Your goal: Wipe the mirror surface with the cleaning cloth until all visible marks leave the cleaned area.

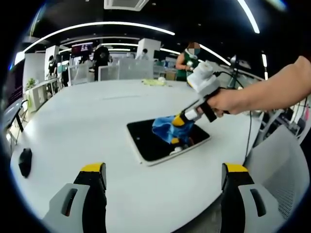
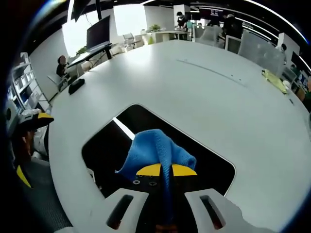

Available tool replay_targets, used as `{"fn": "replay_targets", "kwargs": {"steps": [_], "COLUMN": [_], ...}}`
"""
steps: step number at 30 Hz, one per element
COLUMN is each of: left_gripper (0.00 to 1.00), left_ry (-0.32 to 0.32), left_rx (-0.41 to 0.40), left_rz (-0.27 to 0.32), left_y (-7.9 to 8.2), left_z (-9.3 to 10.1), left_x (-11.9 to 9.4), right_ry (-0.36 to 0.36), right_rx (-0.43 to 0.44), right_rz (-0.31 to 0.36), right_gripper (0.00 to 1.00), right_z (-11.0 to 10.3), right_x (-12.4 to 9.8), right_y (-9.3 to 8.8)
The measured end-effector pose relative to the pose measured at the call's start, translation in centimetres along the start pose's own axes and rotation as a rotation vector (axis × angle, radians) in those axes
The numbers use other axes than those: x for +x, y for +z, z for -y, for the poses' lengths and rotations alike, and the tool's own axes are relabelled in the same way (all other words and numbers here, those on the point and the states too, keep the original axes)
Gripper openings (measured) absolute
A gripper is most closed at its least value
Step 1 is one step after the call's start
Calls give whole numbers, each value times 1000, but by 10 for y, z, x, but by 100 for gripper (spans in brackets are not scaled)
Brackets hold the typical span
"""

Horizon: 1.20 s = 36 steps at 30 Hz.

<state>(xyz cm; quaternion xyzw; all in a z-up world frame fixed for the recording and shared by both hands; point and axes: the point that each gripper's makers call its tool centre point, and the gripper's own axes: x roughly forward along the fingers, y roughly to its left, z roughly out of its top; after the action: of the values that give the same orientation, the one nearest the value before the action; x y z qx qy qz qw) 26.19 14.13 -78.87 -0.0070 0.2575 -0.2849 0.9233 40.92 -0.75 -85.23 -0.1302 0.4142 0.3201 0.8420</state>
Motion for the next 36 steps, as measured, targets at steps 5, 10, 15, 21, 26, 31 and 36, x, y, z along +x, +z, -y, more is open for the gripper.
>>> {"fn": "replay_targets", "kwargs": {"steps": [5, 10, 15, 21, 26, 31, 36], "left_gripper": [99, 99, 99, 99, 99, 99, 99], "left_ry": [1, -1, -1, 1, 1, -1, -1], "left_rx": [-2, 1, 4, 3, 3, 4, 4], "left_rz": [-3, -8, -9, -9, -11, -12, -14], "left_y": [0, -1, -1, -1, -1, -2, -2], "left_z": [0, 0, 0, 0, 0, 1, 1], "left_x": [0, 0, 0, 0, 0, 0, 0], "right_ry": [0, -3, -13, -20, -27, -42, -51], "right_rx": [13, 30, 17, 17, 23, 22, 28], "right_rz": [-4, -5, -8, -15, -19, -23, -23], "right_gripper": [1, 1, 1, 1, 1, 1, 1], "right_z": [12, 22, 27, 36, 42, 49, 52], "right_x": [-6, -11, -15, -20, -23, -28, -29], "right_y": [-7, -13, -17, -22, -26, -31, -33]}}
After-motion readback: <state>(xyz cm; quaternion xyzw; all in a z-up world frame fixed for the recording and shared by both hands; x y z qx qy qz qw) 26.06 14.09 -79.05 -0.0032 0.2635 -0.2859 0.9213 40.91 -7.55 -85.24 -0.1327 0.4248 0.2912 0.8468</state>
